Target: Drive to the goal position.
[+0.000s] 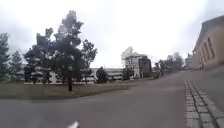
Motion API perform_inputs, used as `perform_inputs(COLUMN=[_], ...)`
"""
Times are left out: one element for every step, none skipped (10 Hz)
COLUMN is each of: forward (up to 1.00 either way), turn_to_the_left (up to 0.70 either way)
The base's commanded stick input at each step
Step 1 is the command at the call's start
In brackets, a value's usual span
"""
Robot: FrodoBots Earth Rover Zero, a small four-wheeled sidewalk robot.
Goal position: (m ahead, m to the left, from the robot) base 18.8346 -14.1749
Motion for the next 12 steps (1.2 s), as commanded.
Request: perform_inputs(forward=[0.7, 0.7, 0.7, 0.7, 0.7, 0.59, 0.39, 0.21, 0.18, 0.09, 0.0, 0.0], turn_to_the_left=[0.31, -0.13, -0.03, 0.0, -0.2, -0.5, -0.48, -0.4, -0.35, -0.18, 0.0, -0.12])
